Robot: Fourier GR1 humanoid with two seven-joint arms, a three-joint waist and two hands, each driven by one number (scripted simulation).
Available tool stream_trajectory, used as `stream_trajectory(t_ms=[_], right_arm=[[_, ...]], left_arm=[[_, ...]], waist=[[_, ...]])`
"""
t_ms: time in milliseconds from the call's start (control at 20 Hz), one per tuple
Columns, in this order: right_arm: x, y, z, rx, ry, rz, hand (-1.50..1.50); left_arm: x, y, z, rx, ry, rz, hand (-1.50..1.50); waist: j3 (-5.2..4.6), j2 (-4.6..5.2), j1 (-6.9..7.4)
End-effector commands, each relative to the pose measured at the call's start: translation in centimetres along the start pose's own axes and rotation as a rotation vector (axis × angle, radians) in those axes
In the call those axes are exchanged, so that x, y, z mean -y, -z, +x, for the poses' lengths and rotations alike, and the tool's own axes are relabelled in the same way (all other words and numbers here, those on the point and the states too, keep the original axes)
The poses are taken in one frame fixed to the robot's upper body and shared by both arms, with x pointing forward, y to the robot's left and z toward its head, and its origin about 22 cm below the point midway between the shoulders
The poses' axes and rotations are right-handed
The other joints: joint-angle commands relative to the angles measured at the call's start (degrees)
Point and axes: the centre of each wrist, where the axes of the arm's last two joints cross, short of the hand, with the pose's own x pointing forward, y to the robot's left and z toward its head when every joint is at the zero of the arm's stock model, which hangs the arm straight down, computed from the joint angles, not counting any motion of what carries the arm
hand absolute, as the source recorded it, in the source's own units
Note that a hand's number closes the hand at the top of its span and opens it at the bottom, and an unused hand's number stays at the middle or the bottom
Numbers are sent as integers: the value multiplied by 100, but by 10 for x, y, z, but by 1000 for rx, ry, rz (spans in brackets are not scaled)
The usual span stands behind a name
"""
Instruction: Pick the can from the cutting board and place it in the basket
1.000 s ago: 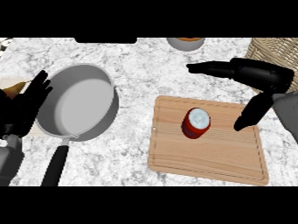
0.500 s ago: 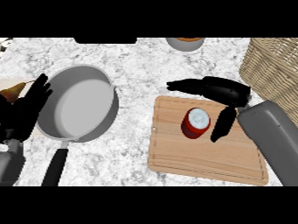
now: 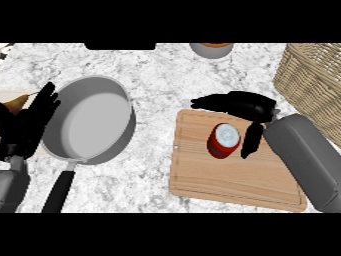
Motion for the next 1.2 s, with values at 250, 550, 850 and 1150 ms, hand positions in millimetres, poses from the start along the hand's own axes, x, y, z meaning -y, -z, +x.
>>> stream_trajectory(t_ms=[250, 550, 850, 1150], right_arm=[[11, 0, -10, 65, 55, 49, -150], [-27, -5, -17, 120, 52, 77, -150], [-37, -15, -9, 66, -5, 88, -150], [-32, 0, -25, 32, -39, 61, -150]], left_arm=[[3, -5, 4, 3, 15, -5, 0], [-6, 1, 0, 5, -1, 7, 0], [10, -4, -4, -2, -3, 5, 0], [-6, -1, -10, 1, 1, 2, 0]], waist=[[-7, 0, 8], [-8, 7, -21], [-9, -10, -47], [-8, 1, -10]])
